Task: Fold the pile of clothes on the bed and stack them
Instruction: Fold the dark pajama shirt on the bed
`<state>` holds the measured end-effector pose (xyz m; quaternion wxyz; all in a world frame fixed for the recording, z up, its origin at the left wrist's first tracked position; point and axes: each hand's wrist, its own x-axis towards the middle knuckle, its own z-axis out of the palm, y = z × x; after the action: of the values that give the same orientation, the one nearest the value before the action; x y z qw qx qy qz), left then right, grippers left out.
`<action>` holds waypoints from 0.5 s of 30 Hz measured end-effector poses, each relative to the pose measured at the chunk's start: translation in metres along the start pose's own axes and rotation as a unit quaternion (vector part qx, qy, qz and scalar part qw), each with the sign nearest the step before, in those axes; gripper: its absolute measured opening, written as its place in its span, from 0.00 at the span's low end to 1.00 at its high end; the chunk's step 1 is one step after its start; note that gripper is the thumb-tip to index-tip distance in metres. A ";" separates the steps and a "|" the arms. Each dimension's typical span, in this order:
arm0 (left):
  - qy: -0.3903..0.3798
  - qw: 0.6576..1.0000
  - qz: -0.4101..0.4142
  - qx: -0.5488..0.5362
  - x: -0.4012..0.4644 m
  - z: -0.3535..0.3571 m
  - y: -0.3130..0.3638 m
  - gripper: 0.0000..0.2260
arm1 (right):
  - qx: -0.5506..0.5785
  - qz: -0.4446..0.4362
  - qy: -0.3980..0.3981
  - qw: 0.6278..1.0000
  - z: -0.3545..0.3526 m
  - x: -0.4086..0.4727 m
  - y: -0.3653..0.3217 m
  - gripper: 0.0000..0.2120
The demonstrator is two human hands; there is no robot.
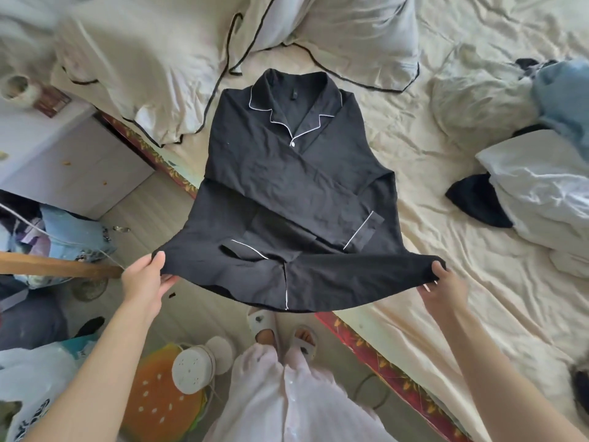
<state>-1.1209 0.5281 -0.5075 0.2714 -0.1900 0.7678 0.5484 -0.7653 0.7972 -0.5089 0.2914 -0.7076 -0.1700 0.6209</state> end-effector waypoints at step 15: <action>0.004 0.995 0.089 -0.047 0.136 0.137 0.144 0.06 | 0.081 -0.004 -0.099 0.992 0.201 0.085 -0.114 0.04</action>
<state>-1.2834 0.7058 -0.5209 0.2093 -0.1358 0.7564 0.6047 -0.9338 0.9773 -0.5159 0.3321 -0.6163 -0.1500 0.6981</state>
